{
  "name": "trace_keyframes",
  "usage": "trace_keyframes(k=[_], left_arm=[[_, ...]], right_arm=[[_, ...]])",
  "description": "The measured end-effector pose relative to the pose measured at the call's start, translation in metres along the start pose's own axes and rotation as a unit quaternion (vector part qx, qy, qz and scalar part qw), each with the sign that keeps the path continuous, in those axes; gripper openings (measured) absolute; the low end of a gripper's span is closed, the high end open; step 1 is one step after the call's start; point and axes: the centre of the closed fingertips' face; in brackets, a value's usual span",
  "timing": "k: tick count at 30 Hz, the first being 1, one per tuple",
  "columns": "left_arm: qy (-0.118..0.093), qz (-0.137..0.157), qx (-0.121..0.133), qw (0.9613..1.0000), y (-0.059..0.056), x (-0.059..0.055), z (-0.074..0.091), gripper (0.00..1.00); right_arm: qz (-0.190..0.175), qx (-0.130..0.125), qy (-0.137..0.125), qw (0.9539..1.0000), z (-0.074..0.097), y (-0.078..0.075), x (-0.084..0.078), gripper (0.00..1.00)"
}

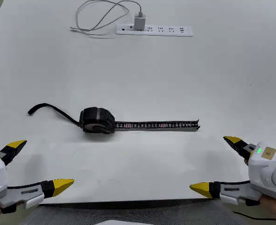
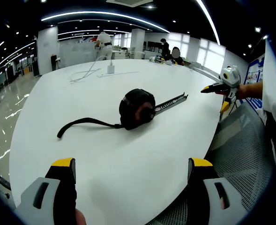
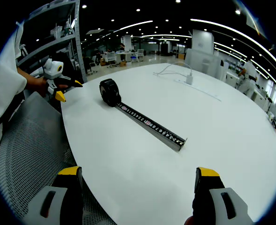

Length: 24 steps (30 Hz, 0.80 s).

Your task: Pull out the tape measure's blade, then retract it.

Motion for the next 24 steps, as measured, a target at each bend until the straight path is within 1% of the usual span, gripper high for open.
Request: trace_keyframes(k=[5,11,16,22,24], left_arm=[[-0.003,-0.001,0.006,1.0,0.002,0.004,-0.001,0.98],[-0.002,-0.003,0.003,1.0,0.001,0.005,-0.006,0.98],[-0.01,0.008,0.002,0.9999,0.0,0.011,-0.01,0.97],[-0.016,0.017,0.001,0.9997,-0.002,0.014,-0.014,0.96],[-0.018,0.017,0.003,0.9997,-0.003,0.016,-0.016,0.96]], right_arm=[[0.0,0.001,0.0,1.0,0.0,0.0,0.0,0.99],[0.001,0.0,0.001,1.0,-0.001,0.0,-0.001,0.99],[0.003,-0.001,0.002,1.0,-0.001,-0.001,0.0,0.99],[0.003,-0.002,0.002,1.0,0.0,-0.002,0.0,0.99],[0.002,-0.002,0.002,1.0,0.0,-0.002,0.0,0.99]])
Point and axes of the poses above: the centre of the closed fingertips' face, and the gripper's own axes: z roughly backward along the fingers, y roughly to its left, x roughly out of its top, and after that the axes turned 15 degrees about -z, right-handed
